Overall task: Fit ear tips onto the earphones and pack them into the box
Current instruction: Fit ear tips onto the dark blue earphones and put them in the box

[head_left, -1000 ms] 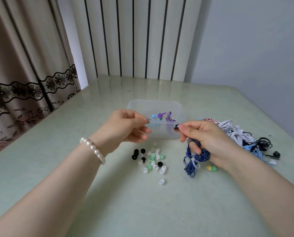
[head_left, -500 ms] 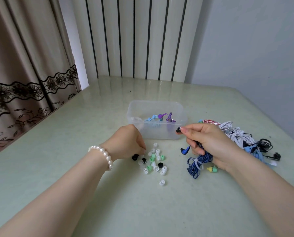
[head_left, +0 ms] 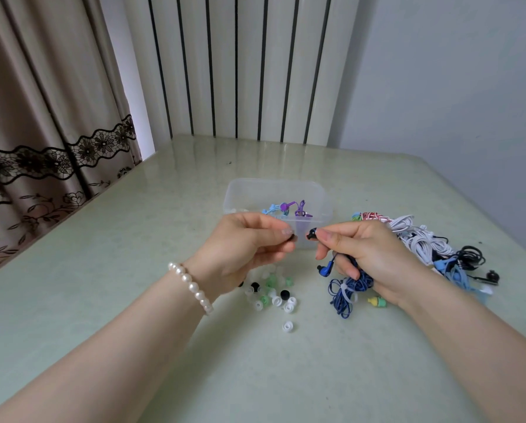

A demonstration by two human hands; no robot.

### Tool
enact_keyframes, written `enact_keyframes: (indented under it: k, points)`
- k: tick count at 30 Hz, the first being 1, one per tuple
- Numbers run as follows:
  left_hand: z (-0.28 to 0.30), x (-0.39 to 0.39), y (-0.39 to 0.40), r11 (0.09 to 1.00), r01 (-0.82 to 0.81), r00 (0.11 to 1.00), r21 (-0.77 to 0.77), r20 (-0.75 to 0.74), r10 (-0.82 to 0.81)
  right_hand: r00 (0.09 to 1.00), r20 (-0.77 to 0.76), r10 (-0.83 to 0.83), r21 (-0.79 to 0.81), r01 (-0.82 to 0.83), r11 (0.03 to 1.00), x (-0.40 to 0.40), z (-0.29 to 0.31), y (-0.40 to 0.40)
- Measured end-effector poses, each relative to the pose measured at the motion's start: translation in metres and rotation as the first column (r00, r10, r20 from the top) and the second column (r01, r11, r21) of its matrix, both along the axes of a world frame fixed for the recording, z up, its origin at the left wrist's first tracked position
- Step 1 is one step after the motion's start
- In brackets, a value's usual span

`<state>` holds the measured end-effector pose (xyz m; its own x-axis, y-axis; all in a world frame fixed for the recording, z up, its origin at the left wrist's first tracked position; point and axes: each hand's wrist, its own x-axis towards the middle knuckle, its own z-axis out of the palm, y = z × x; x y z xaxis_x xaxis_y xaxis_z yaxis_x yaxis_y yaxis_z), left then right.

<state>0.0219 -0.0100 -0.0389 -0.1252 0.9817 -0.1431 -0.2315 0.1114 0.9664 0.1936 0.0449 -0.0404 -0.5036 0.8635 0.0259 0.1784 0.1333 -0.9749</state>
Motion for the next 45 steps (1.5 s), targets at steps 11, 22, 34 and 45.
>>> enact_keyframes:
  k: [11, 22, 34, 45]
  points:
    - [-0.006, 0.017, -0.002, 0.999, 0.027, 0.956, -0.035, 0.294, -0.016, 0.998, -0.059, -0.019, 0.063, 0.023, 0.998, -0.002, -0.002, 0.000]
    - [-0.006, 0.019, -0.003, 0.999, -0.026, 0.975, -0.043, 0.220, 0.035, 0.998, 0.003, -0.066, 0.100, 0.065, 0.993, -0.004, 0.002, -0.005]
    - [-0.007, 0.019, -0.002, 0.999, -0.016, 0.976, -0.038, 0.216, 0.024, 0.997, 0.026, -0.073, 0.094, 0.070, 0.993, -0.004, 0.001, -0.005]
    - [-0.009, 0.019, -0.001, 0.997, -0.017, 0.961, -0.074, 0.276, 0.036, 0.996, 0.011, -0.088, 0.077, 0.087, 0.993, -0.005, 0.000, -0.004]
